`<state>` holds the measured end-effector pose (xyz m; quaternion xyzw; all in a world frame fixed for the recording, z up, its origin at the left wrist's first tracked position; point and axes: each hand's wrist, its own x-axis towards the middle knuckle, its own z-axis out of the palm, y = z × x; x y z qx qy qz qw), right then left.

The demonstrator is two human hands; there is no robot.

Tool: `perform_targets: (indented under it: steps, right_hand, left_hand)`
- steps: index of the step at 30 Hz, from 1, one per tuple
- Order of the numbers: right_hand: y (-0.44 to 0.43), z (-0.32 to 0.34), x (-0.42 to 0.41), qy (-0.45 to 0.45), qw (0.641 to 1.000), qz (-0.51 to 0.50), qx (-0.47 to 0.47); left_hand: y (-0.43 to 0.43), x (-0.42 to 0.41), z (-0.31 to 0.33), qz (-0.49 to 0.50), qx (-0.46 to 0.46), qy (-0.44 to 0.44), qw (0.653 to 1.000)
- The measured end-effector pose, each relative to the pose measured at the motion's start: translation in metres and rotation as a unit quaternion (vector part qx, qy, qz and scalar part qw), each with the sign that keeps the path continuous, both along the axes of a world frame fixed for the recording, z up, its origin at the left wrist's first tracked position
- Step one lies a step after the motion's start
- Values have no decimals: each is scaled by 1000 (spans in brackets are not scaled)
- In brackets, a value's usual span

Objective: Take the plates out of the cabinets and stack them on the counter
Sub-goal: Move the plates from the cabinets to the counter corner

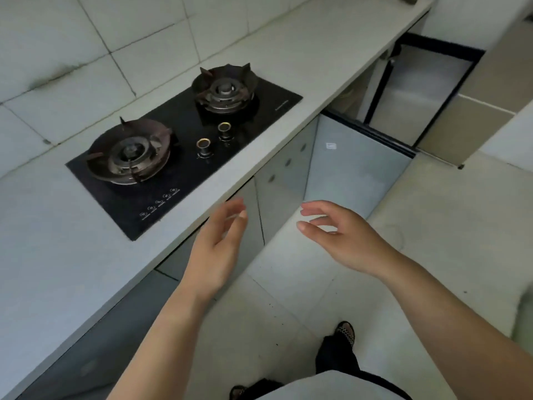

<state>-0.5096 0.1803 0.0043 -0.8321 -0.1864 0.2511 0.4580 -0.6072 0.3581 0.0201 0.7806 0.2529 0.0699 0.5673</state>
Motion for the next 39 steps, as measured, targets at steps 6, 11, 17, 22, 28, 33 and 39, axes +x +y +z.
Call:
perform_targets:
  steps: [6,11,17,22,28,33,39]
  right_hand:
    - [-136,0,99,11,994,-102,28]
    - [-226,-3,157,9,982,-186,40]
    - [-291,-7,224,19,972,-234,27]
    - [-319,-16,293,32,968,-247,26]
    - [-344,-15,404,24,973,-228,-18]
    - [-373,-5,493,25,974,-226,-23]
    - [-410,-20,593,39,974,-223,3]
  left_hand:
    - [-116,139,-3,-95,-1,-10,995]
    - [-201,229,-8,-173,-2,-4,985]
    - [-270,315,-21,-225,-26,13,974]
    - [-301,398,-34,-255,-37,17,966]
    - [-332,518,-48,-273,-20,20,962]
    - [-364,619,-44,-285,-26,24,958]
    - [-391,709,-46,-282,-11,55,958]
